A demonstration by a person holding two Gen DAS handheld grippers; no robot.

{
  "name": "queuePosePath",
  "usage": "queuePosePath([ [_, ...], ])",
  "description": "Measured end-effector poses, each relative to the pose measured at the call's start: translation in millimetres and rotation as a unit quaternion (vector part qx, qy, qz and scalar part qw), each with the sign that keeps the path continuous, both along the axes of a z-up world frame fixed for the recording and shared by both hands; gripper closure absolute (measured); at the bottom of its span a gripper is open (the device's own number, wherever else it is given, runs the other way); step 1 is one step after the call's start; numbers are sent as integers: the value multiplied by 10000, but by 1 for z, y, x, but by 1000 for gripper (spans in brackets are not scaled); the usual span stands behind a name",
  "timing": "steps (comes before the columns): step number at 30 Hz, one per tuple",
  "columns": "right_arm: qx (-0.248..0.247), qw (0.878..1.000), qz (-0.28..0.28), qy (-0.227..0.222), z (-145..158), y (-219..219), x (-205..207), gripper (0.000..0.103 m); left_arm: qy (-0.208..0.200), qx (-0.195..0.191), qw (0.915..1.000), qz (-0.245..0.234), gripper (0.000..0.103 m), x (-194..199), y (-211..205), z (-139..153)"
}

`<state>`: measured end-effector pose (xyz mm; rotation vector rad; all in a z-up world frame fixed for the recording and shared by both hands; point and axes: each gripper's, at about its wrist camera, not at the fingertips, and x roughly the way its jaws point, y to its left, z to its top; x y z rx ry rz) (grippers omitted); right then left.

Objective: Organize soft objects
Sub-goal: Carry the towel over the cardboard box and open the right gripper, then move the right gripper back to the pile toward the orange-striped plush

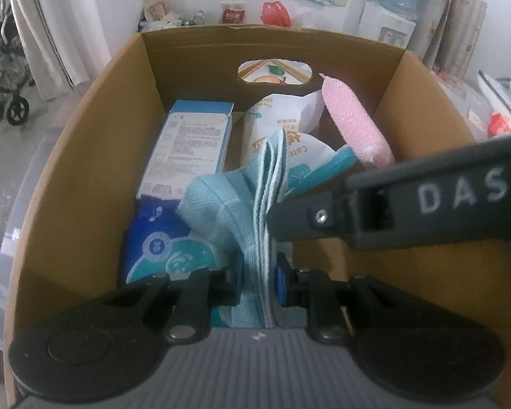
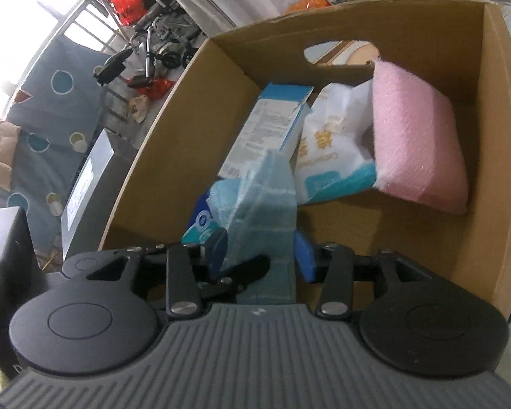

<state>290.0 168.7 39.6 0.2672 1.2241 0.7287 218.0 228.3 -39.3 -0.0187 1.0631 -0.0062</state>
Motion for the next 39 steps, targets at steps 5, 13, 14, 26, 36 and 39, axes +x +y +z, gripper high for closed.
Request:
queuePosePath([
  [5,216,9996,-123,-111,12,-18,-3,55,30,661,9976,-187,75,3,-21,-4],
  [13,841,9948,-382,-424,52,-66,-3,46,-115,719,9973,-50,45,-2,-27,8],
  [14,934,9936,-426,-471,58,-74,-4,44,-176,738,9971,-8,39,-5,-28,12],
  [26,1688,9758,-950,-1013,110,-196,-57,32,-1107,488,9920,349,25,-53,-32,78],
  [36,2335,9456,-1644,-1556,110,-327,-153,22,-2273,-522,9707,-582,17,-151,-95,129],
  [39,2419,9320,-2050,-1757,99,-371,-186,22,-2515,-919,9572,-1098,16,-174,-131,126],
])
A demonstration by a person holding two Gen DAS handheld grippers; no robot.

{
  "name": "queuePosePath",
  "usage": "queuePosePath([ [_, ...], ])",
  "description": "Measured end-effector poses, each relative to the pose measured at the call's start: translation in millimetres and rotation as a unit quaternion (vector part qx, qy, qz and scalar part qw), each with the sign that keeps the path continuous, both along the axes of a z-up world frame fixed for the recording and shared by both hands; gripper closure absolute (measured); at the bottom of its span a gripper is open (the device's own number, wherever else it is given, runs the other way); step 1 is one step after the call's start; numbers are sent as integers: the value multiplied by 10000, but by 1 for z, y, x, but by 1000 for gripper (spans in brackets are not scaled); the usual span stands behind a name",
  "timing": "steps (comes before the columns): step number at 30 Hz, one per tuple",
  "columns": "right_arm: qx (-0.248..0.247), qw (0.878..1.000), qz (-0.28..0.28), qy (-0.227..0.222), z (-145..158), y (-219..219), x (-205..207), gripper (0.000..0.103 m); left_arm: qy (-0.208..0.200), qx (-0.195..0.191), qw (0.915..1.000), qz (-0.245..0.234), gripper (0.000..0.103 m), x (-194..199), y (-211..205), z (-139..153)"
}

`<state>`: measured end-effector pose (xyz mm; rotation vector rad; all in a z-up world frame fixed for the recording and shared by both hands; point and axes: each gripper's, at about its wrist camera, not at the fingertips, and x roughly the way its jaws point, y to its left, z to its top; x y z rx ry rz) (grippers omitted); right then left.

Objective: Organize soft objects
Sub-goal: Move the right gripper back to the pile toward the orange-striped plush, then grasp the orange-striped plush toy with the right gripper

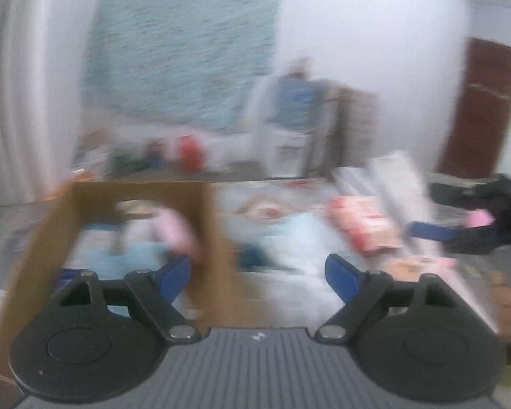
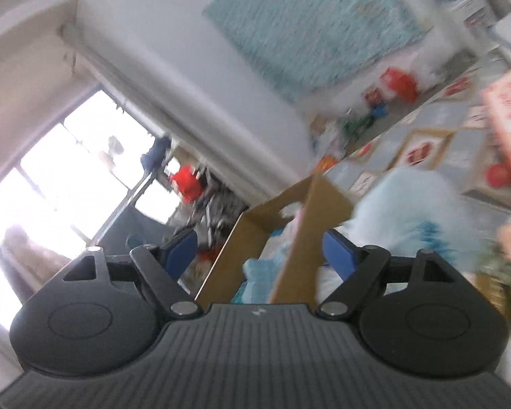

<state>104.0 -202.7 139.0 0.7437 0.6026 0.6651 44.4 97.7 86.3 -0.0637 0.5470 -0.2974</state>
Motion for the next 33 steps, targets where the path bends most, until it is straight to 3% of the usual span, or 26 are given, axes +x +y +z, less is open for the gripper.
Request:
queuePosePath([
  [6,-76,9959,-895,-106,-23,-68,-53,20,22,-147,9956,-928,16,-5,-88,-41],
  [10,-168,9929,-1179,72,-48,-87,-67,20,163,-90,9932,-1152,18,5,-132,-80],
  [11,-279,9922,-1211,77,-54,-90,-68,20,236,-54,9927,-1183,23,8,-143,-89],
  [15,-1036,9846,-1394,190,-76,-87,-59,20,461,-9,9900,-1330,37,23,-172,-117],
  [19,-1948,9742,-1104,294,-81,-72,-30,26,438,16,9888,-1426,47,34,-185,-130],
  [21,-2652,9593,-952,213,-82,-62,-17,28,418,-55,9884,-1460,50,41,-193,-135],
  [24,-3282,9409,-812,206,-83,-53,-1,31,505,-217,9862,-1560,52,50,-200,-138],
  [27,-3508,9335,-640,380,-93,-50,15,41,555,-387,9820,-1764,52,56,-205,-139],
  [30,-3658,9274,-585,522,-104,-50,22,57,596,-460,9791,-1891,52,61,-210,-141],
  [31,-3647,9277,-598,534,-106,-52,24,66,615,-467,9785,-1912,51,63,-212,-141],
  [33,-3422,9356,-632,588,-108,-61,24,67,644,-523,9771,-1960,51,68,-217,-143],
])
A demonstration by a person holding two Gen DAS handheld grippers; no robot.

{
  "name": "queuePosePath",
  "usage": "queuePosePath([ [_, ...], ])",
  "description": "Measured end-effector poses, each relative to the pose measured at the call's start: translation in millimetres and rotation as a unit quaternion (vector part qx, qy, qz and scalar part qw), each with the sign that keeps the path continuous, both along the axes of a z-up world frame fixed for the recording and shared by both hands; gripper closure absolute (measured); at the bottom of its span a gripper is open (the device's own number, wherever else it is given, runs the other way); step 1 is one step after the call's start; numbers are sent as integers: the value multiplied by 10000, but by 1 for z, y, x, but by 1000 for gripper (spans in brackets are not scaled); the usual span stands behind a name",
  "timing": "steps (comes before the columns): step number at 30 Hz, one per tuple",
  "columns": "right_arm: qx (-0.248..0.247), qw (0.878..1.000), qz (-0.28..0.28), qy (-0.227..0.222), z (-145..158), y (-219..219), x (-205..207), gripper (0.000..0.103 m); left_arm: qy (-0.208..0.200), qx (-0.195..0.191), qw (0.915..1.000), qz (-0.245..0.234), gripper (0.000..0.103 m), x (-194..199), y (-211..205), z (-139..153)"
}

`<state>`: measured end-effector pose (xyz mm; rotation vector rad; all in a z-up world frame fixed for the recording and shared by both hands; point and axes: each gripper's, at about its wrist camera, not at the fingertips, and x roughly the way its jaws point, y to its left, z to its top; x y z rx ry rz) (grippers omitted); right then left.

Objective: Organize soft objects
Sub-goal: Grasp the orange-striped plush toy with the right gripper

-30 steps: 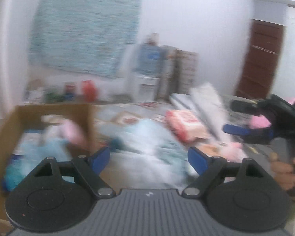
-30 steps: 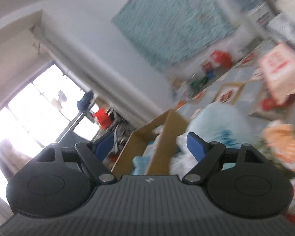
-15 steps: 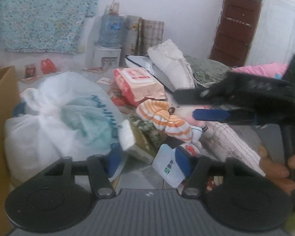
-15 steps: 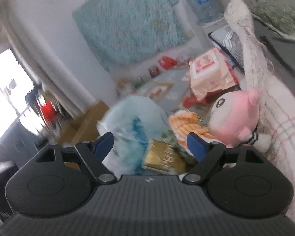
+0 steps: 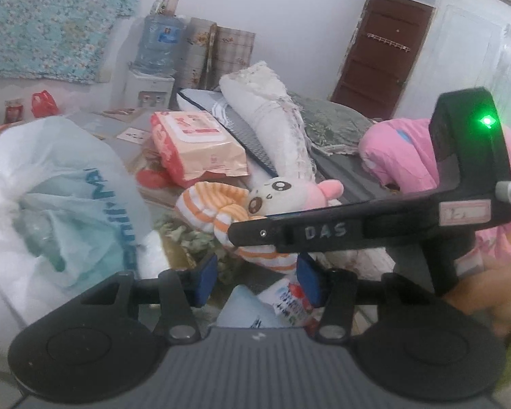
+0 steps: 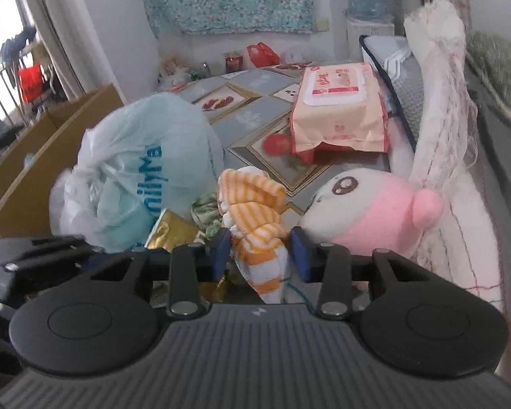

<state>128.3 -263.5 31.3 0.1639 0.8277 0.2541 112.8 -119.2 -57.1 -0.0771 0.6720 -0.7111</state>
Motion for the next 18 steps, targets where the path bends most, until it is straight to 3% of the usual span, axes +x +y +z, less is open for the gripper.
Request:
queuePosePath([
  [4,494,9987,-145,54,-1,-16,-3,68,203,-2,9998,-67,47,12,-10,-4],
  [9,1129,9930,-318,112,-1,-33,-6,69,608,-283,9977,-119,45,28,-15,-8],
  [15,2483,9662,-596,350,-18,-68,-8,70,873,-679,9939,-7,46,40,-12,-7],
  [18,2930,9539,-549,362,-18,-74,-13,70,754,-675,9949,-7,46,34,-13,0],
])
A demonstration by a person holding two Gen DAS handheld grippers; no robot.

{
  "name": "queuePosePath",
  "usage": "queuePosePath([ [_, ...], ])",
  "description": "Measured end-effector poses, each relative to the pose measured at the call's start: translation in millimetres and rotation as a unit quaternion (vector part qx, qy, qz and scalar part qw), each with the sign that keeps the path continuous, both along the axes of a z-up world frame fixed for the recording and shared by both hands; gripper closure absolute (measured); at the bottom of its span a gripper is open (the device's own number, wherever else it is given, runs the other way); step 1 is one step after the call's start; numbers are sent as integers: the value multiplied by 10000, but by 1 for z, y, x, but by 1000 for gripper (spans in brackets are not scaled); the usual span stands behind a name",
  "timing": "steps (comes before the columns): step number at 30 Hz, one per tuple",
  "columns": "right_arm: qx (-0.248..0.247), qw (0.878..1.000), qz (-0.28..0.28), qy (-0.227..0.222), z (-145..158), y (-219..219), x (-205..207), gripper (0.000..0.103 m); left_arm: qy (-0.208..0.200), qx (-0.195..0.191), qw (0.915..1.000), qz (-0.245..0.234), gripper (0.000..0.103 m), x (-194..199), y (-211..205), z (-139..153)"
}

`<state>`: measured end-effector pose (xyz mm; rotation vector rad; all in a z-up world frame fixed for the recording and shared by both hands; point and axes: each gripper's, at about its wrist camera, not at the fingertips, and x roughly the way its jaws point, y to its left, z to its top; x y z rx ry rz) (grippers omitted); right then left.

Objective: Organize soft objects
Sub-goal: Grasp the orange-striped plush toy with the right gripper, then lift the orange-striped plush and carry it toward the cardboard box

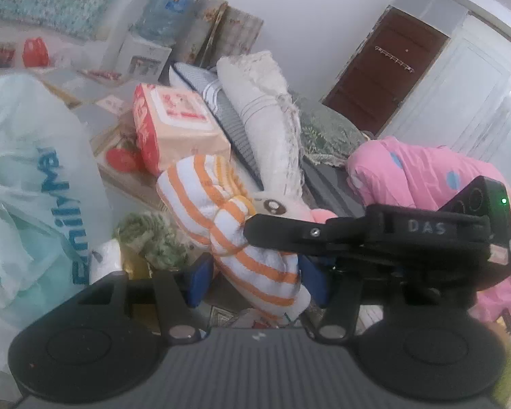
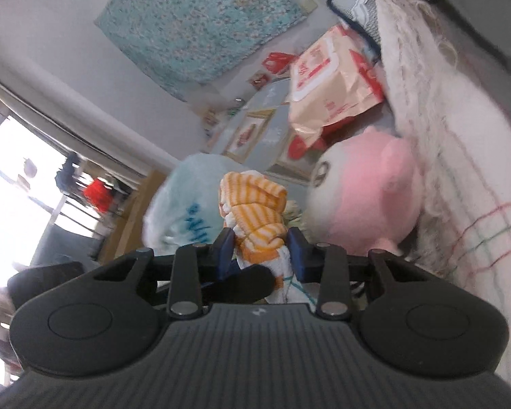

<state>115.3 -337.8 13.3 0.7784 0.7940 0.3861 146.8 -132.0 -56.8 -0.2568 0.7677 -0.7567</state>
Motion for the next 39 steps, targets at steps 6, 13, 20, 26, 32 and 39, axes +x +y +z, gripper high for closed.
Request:
queuePosePath([
  [6,-17,9996,86,-254,17,11,-9,70,-354,61,9992,181,46,-15,3,14],
  [13,44,9998,117,-160,19,21,-14,69,-331,260,9986,315,52,-23,12,16],
  [20,235,9987,398,-210,27,44,-13,68,-706,456,9948,574,55,-44,37,37],
  [26,173,9961,621,-610,50,74,-15,64,-984,478,9907,813,55,-54,59,54],
  [32,279,9958,773,-400,39,89,-30,60,-961,890,9896,598,56,-73,70,42],
  [39,332,9895,1390,234,-4,126,-45,60,-573,1393,9860,722,55,-99,103,11],
])
